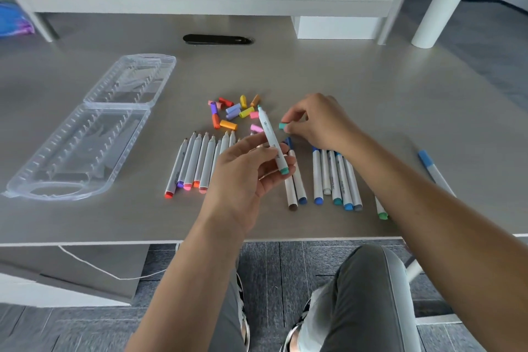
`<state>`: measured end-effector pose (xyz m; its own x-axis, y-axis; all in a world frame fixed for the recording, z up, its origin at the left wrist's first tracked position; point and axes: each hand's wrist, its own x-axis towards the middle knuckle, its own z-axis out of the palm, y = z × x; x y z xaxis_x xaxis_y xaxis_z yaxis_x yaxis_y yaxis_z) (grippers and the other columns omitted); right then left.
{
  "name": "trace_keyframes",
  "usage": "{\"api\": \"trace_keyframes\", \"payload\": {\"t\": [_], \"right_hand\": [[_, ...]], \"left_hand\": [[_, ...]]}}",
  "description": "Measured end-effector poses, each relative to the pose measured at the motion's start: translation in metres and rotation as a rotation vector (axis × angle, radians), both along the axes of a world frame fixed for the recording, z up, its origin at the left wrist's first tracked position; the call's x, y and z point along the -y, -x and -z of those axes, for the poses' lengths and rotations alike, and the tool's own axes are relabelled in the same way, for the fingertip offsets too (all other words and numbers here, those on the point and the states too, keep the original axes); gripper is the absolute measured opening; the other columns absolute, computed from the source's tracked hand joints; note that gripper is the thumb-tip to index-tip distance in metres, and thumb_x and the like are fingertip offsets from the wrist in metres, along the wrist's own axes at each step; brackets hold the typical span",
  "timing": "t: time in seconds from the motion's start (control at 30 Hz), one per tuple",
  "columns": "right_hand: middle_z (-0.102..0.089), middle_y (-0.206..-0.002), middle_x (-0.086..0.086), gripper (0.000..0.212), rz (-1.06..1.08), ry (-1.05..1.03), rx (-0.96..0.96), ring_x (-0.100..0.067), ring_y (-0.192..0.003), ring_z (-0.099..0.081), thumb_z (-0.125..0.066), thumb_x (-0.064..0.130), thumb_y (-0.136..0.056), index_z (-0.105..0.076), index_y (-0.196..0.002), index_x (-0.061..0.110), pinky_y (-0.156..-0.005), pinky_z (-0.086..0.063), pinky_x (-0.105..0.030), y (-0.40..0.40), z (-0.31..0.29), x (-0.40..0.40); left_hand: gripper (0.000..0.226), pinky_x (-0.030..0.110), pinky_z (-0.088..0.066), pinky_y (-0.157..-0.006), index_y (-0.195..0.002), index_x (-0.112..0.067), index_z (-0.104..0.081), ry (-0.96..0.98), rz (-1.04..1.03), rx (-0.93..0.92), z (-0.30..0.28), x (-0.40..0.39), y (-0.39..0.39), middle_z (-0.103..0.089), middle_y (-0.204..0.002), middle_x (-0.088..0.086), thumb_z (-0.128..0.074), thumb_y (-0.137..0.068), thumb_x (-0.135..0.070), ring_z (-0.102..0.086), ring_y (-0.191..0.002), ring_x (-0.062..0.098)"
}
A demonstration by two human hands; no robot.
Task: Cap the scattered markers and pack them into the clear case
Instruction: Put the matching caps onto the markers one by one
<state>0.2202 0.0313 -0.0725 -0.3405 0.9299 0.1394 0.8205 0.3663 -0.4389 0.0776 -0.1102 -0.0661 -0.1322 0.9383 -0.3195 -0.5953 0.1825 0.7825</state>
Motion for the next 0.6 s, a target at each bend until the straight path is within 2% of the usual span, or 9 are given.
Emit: {"api": "trace_keyframes", "payload": {"t": [0.1,0.17,0.23,0.3,0.43,0.53,0.6], "right_hand": [[-0.074,-0.098,0.006,0.014,-0.005,-0.004,-0.032,-0.007,-0.079,-0.062,-0.072,0.029,-0.095,-0.077,-0.107,0.022,-0.079,-0.055,-0.031,-0.004,0.000,0.001],[-0.071,-0.101,0.008,0.018,-0.011,0.041,-0.188,-0.003,-0.084,-0.064,-0.068,0.025,-0.099,-0.075,-0.115,0.021,-0.080,-0.052,-0.025,-0.011,-0.003,0.004],[-0.070,-0.102,0.010,0.024,-0.010,0.127,-0.358,0.003,-0.081,-0.061,-0.062,0.021,-0.103,-0.073,-0.123,0.025,-0.072,-0.045,-0.016,-0.020,-0.010,0.011],[-0.072,-0.099,0.006,0.023,0.062,0.247,-0.539,0.003,-0.070,-0.058,-0.062,0.020,-0.102,-0.075,-0.119,0.027,-0.066,-0.044,-0.014,-0.029,-0.014,0.017],[-0.079,-0.092,0.000,0.007,0.312,0.420,-0.877,-0.005,-0.060,-0.053,-0.074,0.022,-0.094,-0.074,-0.101,0.022,-0.057,-0.049,-0.022,-0.046,-0.019,0.028],[-0.077,-0.079,0.004,0.009,0.356,0.473,-0.942,-0.006,-0.058,-0.052,-0.076,0.023,-0.092,-0.074,-0.098,0.017,-0.050,-0.043,-0.021,-0.062,-0.019,0.034],[-0.075,-0.078,0.004,0.011,0.365,0.471,-0.939,-0.006,-0.058,-0.052,-0.078,0.024,-0.091,-0.074,-0.098,0.016,-0.047,-0.041,-0.021,-0.071,-0.019,0.037]], "left_hand": [[0.027,0.037,-0.062,-0.070,-0.119,0.004,-0.064,-0.003,0.016,-0.035,0.001,0.000,0.000,-0.072,-0.101,0.026,-0.051,-0.095,0.009,-0.072,-0.080,0.031],[0.025,0.034,-0.060,-0.065,-0.113,0.004,-0.066,-0.004,0.049,-0.065,0.000,0.001,-0.003,-0.073,-0.095,0.022,-0.049,-0.095,0.009,-0.069,-0.075,0.028],[0.021,0.033,-0.059,-0.062,-0.106,0.003,-0.067,-0.009,0.088,-0.064,-0.002,0.001,-0.009,-0.072,-0.090,0.020,-0.050,-0.095,0.010,-0.067,-0.072,0.028],[0.019,0.033,-0.059,-0.061,-0.104,0.002,-0.067,-0.007,0.111,-0.043,-0.003,0.000,-0.016,-0.072,-0.087,0.019,-0.053,-0.094,0.010,-0.068,-0.070,0.028],[0.022,0.034,-0.059,-0.062,-0.108,0.001,-0.068,-0.009,0.177,-0.052,-0.003,0.000,-0.032,-0.072,-0.088,0.020,-0.054,-0.093,0.010,-0.068,-0.070,0.028],[0.025,0.032,-0.059,-0.061,-0.111,0.002,-0.069,-0.009,0.238,-0.062,-0.002,0.004,-0.044,-0.073,-0.090,0.020,-0.053,-0.093,0.010,-0.067,-0.068,0.026],[0.024,0.033,-0.059,-0.060,-0.109,0.002,-0.069,-0.003,0.264,-0.063,-0.002,0.007,-0.050,-0.073,-0.089,0.021,-0.054,-0.093,0.010,-0.067,-0.067,0.026]]}}
